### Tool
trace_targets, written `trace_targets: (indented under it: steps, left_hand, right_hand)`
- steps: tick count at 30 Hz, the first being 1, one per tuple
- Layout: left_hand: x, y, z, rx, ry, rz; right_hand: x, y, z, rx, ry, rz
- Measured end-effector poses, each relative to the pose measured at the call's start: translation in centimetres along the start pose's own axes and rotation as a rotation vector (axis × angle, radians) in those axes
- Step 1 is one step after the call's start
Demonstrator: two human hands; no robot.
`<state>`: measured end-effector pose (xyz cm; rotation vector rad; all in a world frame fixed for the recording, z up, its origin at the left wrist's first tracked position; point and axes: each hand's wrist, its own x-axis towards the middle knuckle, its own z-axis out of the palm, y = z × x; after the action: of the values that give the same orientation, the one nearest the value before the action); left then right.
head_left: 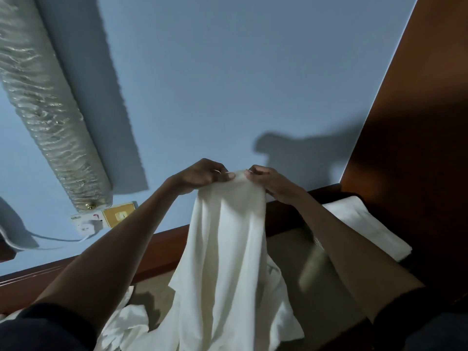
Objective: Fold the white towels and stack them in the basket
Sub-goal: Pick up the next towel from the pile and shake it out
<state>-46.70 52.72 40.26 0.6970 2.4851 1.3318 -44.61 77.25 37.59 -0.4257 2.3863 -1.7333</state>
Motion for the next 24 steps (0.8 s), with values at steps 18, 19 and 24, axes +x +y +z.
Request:
trace_targets:
  steps: [18, 19, 24]
  left_hand:
    - [2.1, 6.6, -2.2, -0.035, 0.141, -0.018]
    - [2.1, 6.9, -2.2, -0.043, 0.17, -0.028]
    - [1.4, 7.9, -1.6, -0.101, 0.283, -0.083]
  right_hand:
    - [5.3, -3.7, -4.3, -0.165, -0.363, 0.01]
    - [5.4, -3.8, -4.6, -0.112, -0.363, 0.011]
    - [6.7, -4.1, -7.3, 0.101, -0.18, -0.052]
